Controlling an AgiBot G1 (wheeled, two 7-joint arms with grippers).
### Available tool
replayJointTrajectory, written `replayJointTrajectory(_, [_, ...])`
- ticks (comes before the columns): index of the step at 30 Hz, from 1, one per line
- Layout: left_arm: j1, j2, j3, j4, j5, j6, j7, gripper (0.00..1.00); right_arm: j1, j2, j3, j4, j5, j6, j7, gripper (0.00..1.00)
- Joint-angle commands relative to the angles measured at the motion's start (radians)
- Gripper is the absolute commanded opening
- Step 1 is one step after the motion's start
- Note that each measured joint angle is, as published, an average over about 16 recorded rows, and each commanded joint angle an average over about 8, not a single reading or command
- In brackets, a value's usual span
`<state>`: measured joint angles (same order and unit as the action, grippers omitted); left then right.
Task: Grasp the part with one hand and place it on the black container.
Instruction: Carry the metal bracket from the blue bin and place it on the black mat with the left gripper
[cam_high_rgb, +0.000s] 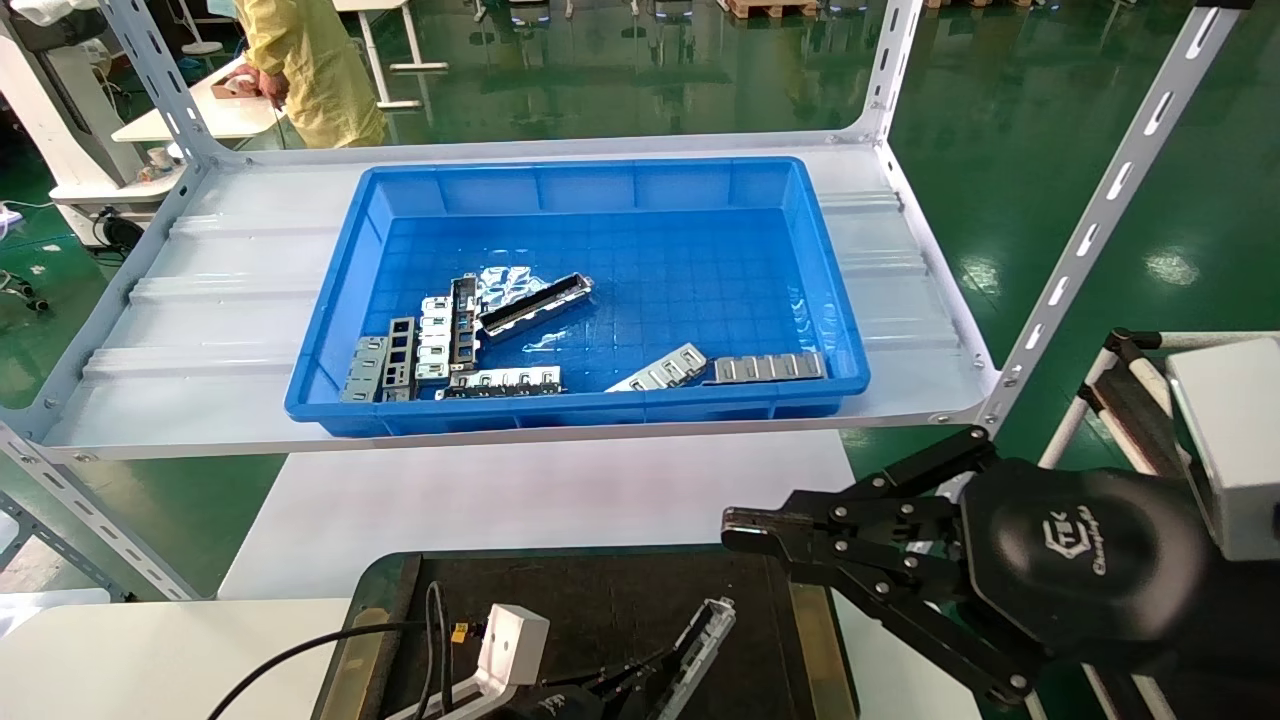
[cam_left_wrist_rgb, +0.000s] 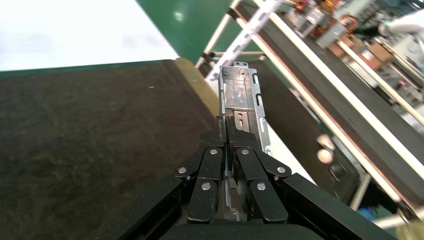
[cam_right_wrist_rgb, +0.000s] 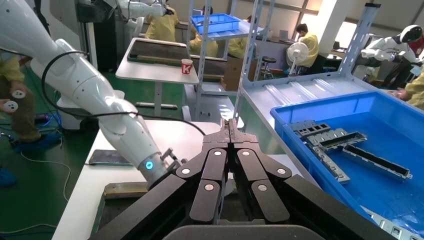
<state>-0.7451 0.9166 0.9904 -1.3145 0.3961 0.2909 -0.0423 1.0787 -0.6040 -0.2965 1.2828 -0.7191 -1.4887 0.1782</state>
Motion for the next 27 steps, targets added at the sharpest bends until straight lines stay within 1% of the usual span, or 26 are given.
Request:
replayJointTrajectory(1, [0.021, 0.019, -0.014, 0.0, -0.01, -0.038, 0.005, 0.0, 0.0, 0.0, 0.0, 0.0, 0.0, 0.0, 0.0, 0.0])
replayJointTrajectory(7, [0.072, 0.099, -0.087, 0.025, -0.041, -0.132, 0.016, 0.0, 0.0, 0.0, 0.0, 0.0, 0.0, 0.0, 0.0, 0.0])
replayJointTrajectory(12, [0.105, 0.167, -0.155, 0.066, -0.046, -0.17, 0.04, 0.0, 0.0, 0.0, -0.001, 0.0, 0.0, 0.0, 0.0, 0.0])
replayJointTrajectory(18, [0.134, 0.254, -0.237, 0.146, -0.032, -0.169, 0.087, 0.0, 0.0, 0.0, -0.001, 0.0, 0.001, 0.0, -0.001, 0.0])
replayJointTrajectory(27, [0.149, 0.366, -0.349, 0.278, -0.004, -0.118, 0.177, 0.0, 0.0, 0.001, -0.002, 0.0, 0.001, 0.001, -0.001, 0.0])
